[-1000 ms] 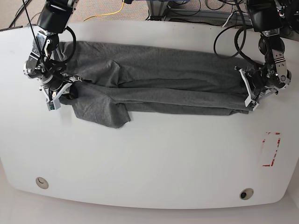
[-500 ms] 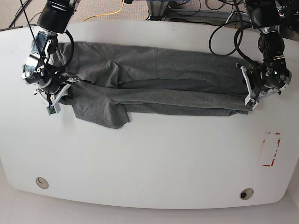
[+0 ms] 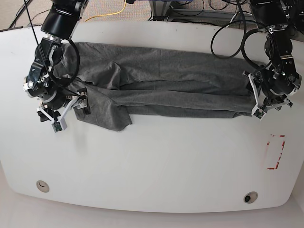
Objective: Layout the t-shirt on the table in an organized manner, then fold the t-shirt properly
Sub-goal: 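Move the right gripper down to the folded strip's end and grasp it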
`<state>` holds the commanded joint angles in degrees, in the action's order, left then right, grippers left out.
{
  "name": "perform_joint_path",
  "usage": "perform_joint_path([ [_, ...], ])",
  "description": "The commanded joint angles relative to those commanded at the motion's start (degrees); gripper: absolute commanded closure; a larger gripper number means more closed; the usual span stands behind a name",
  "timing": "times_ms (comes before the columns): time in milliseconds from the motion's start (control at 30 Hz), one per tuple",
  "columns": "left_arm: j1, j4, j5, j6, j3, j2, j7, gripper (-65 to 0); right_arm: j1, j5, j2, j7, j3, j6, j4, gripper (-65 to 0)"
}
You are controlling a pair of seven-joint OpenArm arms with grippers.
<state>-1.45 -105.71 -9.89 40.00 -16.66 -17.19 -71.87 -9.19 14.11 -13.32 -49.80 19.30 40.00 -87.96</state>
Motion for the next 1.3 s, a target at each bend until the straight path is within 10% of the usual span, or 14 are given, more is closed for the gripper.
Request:
perform_joint_path([
  [900,-0.26,0.09,0.0,0.0,-1.32,-0.35,0.18,-33.2,-9.67,-0.09,-0.09,15.82,-9.49,0.0,26.9,-65.0],
  [1300,-0.44,0.26,0.09,0.0,-1.67,-0.35,0.26,-33.2,-10.2,-0.09,-0.09,15.82,-9.49,0.0,26.9,0.0],
])
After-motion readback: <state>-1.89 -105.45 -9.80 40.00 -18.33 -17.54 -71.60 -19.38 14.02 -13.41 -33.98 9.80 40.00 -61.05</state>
